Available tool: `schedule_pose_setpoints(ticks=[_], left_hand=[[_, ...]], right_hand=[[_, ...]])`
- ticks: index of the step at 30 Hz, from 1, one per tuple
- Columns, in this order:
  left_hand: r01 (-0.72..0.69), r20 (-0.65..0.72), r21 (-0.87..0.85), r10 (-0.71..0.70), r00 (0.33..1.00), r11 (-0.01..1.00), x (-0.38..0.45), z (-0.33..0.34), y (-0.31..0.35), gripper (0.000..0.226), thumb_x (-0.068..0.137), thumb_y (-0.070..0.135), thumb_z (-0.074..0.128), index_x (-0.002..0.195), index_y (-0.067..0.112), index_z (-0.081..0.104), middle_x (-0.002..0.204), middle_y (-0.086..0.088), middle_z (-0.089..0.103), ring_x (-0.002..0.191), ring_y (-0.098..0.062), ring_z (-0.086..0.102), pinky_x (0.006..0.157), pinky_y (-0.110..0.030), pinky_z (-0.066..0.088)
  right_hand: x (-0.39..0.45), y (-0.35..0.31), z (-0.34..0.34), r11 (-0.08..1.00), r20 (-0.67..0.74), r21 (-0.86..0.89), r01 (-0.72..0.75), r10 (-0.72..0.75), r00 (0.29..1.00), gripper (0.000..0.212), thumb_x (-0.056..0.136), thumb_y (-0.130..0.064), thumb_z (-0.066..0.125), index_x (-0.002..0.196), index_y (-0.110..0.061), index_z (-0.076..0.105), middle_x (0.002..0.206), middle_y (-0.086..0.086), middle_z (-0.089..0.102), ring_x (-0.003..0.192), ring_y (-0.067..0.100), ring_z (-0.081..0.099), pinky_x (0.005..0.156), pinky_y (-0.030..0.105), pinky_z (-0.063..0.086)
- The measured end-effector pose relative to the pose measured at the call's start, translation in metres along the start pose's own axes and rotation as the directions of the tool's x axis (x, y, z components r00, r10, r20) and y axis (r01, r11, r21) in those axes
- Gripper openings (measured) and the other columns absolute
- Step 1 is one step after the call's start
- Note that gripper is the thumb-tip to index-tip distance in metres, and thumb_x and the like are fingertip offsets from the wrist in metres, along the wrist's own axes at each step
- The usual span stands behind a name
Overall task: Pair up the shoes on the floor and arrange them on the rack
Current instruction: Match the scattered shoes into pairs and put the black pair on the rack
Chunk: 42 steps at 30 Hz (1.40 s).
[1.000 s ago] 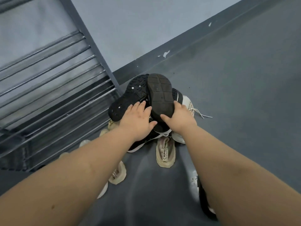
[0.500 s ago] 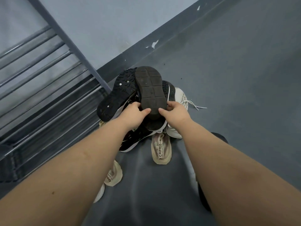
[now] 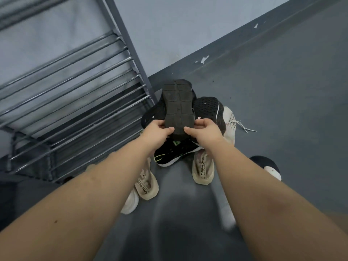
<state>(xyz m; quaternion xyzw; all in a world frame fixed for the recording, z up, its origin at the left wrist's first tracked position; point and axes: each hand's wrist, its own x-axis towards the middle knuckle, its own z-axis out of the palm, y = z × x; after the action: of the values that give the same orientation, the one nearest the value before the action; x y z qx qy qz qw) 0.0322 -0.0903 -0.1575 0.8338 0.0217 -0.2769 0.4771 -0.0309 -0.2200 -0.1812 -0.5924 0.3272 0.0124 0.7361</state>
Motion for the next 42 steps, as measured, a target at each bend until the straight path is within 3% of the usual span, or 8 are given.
schedule_pose_setpoints(ticks=[7, 11, 17, 20, 27, 32, 36, 42], left_hand=[[0.065, -0.111, -0.397, -0.119, 0.987, 0.915, -0.085, -0.075, -0.05, 0.038, 0.092, 0.0, 0.054, 0.129, 0.0, 0.049, 0.121, -0.011, 0.061, 0.097, -0.02, 0.063, 0.063, -0.02, 0.056], [0.083, -0.1, -0.395, -0.133, 0.986, 0.915, -0.143, -0.126, -0.083, 0.041, 0.091, 0.0, 0.056, 0.131, 0.003, 0.05, 0.122, -0.011, 0.063, 0.099, -0.021, 0.065, 0.069, -0.022, 0.056], [0.031, -0.12, -0.334, -0.075, 0.99, 0.942, -0.21, -0.182, -0.105, 0.037, 0.088, -0.002, 0.059, 0.124, 0.007, 0.056, 0.114, -0.011, 0.066, 0.094, -0.017, 0.066, 0.072, -0.022, 0.058], [-0.01, -0.137, -0.333, -0.038, 0.99, 0.943, -0.23, -0.188, -0.112, 0.038, 0.086, -0.003, 0.061, 0.123, 0.007, 0.055, 0.112, -0.011, 0.065, 0.092, -0.017, 0.066, 0.073, -0.024, 0.058], [-0.014, -0.124, -0.434, -0.044, 0.991, 0.901, -0.228, -0.145, -0.108, 0.035, 0.083, -0.003, 0.065, 0.114, 0.005, 0.052, 0.103, -0.007, 0.06, 0.093, -0.022, 0.062, 0.073, -0.03, 0.055], [-0.094, -0.193, -0.319, 0.032, 0.981, 0.943, -0.22, -0.136, -0.108, 0.035, 0.08, 0.004, 0.07, 0.106, 0.02, 0.052, 0.104, 0.004, 0.058, 0.099, -0.019, 0.062, 0.076, -0.029, 0.056], [-0.172, -0.218, -0.235, 0.121, 0.968, 0.957, -0.218, -0.139, -0.101, 0.04, 0.077, 0.012, 0.075, 0.111, 0.022, 0.056, 0.106, 0.008, 0.059, 0.098, -0.017, 0.064, 0.087, -0.029, 0.052], [-0.263, -0.22, -0.02, 0.252, 0.942, 0.965, -0.213, -0.132, -0.091, 0.051, 0.077, 0.02, 0.075, 0.125, 0.025, 0.056, 0.113, 0.009, 0.056, 0.083, 0.001, 0.056, 0.064, -0.002, 0.043]], right_hand=[[-0.071, 0.001, 0.064, 0.987, 0.249, -0.137, -0.081, 0.113, 0.962, 0.055, 0.08, -0.009, 0.074, 0.126, -0.005, 0.044, 0.114, 0.015, 0.063, 0.093, 0.029, 0.065, 0.061, 0.024, 0.048], [-0.115, 0.004, 0.107, 0.956, 0.388, -0.28, -0.089, 0.197, 0.9, 0.051, 0.083, -0.021, 0.072, 0.127, -0.011, 0.05, 0.103, 0.012, 0.067, 0.075, 0.025, 0.063, 0.068, 0.031, 0.052], [-0.171, -0.005, 0.149, 0.91, 0.549, -0.406, -0.086, 0.318, 0.773, 0.025, 0.088, -0.032, 0.065, 0.11, -0.021, 0.059, 0.098, 0.004, 0.067, 0.083, 0.024, 0.065, 0.073, 0.031, 0.056], [-0.187, -0.012, 0.157, 0.902, 0.53, -0.424, -0.082, 0.321, 0.785, 0.012, 0.087, -0.029, 0.066, 0.092, -0.023, 0.057, 0.096, 0.003, 0.064, 0.087, 0.025, 0.061, 0.08, 0.038, 0.053], [-0.195, -0.02, 0.143, 0.877, 0.338, -0.48, -0.035, 0.221, 0.915, 0.042, 0.08, -0.041, 0.072, 0.11, -0.014, 0.063, 0.105, 0.003, 0.066, 0.096, 0.023, 0.064, 0.076, 0.034, 0.054], [-0.191, -0.015, 0.139, 0.893, 0.271, -0.442, -0.085, 0.224, 0.936, 0.032, 0.078, -0.044, 0.072, 0.092, -0.017, 0.062, 0.095, 0.001, 0.066, 0.088, 0.018, 0.064, 0.065, 0.031, 0.053], [-0.189, -0.014, 0.137, 0.918, 0.261, -0.378, -0.12, 0.23, 0.937, 0.035, 0.078, -0.041, 0.074, 0.096, -0.013, 0.065, 0.094, 0.004, 0.069, 0.082, 0.017, 0.066, 0.059, 0.029, 0.055], [-0.18, -0.013, 0.132, 0.924, 0.272, -0.326, -0.199, 0.293, 0.917, 0.04, 0.077, -0.044, 0.074, 0.101, -0.013, 0.068, 0.1, 0.007, 0.071, 0.09, 0.023, 0.069, 0.074, 0.038, 0.059]])
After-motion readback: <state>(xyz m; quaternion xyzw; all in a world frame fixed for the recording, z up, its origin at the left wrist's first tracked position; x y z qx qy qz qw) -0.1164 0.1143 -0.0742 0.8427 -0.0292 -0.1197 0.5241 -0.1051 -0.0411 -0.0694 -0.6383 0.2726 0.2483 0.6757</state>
